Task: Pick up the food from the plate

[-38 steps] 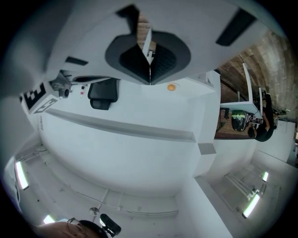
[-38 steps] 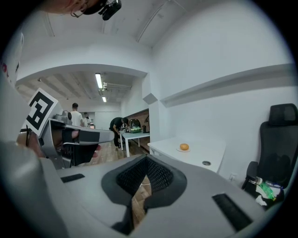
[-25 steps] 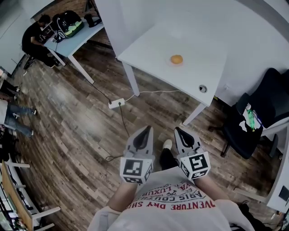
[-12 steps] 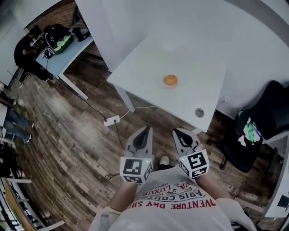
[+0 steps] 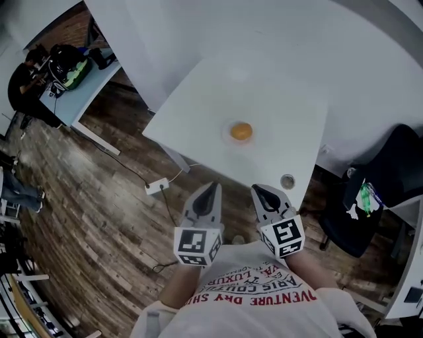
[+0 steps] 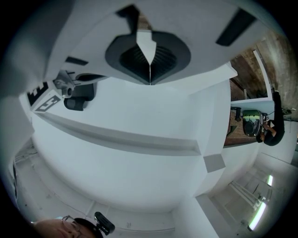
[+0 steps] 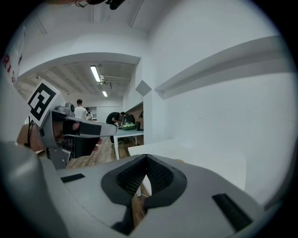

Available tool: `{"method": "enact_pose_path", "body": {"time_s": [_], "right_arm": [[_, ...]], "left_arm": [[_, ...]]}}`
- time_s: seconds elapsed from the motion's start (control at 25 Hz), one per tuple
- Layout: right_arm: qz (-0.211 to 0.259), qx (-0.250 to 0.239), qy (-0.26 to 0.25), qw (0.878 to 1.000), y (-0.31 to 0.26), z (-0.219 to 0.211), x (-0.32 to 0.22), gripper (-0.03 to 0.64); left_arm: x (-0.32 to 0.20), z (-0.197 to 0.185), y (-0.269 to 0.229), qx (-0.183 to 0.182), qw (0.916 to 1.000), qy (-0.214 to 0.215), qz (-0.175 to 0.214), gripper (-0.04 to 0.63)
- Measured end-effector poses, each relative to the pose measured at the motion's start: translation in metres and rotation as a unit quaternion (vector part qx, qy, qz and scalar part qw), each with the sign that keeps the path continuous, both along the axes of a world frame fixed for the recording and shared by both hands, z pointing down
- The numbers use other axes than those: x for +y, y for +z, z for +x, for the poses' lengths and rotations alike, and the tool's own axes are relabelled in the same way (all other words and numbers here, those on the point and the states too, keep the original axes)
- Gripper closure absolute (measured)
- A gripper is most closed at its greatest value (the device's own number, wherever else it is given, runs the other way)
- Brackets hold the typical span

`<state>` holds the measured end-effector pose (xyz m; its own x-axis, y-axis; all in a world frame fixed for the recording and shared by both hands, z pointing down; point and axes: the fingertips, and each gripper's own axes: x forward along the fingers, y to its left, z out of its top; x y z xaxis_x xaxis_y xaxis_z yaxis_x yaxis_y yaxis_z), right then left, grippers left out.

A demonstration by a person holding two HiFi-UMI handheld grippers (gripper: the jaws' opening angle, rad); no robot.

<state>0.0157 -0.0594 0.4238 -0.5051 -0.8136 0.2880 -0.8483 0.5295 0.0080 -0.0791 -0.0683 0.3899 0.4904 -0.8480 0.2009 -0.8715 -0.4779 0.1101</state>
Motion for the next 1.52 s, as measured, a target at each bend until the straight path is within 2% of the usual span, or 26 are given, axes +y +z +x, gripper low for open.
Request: {"method": "enact_pose_path", "body": {"time_s": [0.28, 0.48, 0.8, 1.04, 1.24, 1.52], "right_arm": [[-0.018, -0.005, 0.041, 0.999, 0.009, 0.012, -0.038, 0.612], [-0.012, -0.003, 0.109, 0.994, 0.005, 0.041, -0.077, 0.612], [-0.016, -0.01, 0.207, 0.978, -0.002, 0.059, -0.147, 0.612], [-0.039, -0.029, 0.275, 0.96, 0.011, 0.063, -0.188, 0.612], [-0.051, -0.041, 0.316, 0.946, 0.02, 0.065, -0.206, 0.612], [-0.071, -0.039, 0.346, 0.935, 0.032, 0.084, -0.211, 0.612]], "left_arm": [[-0.043, 0.017, 0.006, 0.004, 0.9988, 0.048, -0.007, 0.588], [-0.097, 0.048, 0.001, 0.005, 0.9933, 0.115, 0.004, 0.588], [-0.185, 0.067, -0.001, -0.002, 0.9779, 0.209, -0.002, 0.588], [-0.244, 0.072, 0.015, -0.017, 0.964, 0.264, -0.023, 0.588], [-0.268, 0.079, 0.028, -0.025, 0.9512, 0.305, -0.036, 0.588], [-0.277, 0.095, 0.052, -0.048, 0.9416, 0.326, -0.071, 0.587]]}}
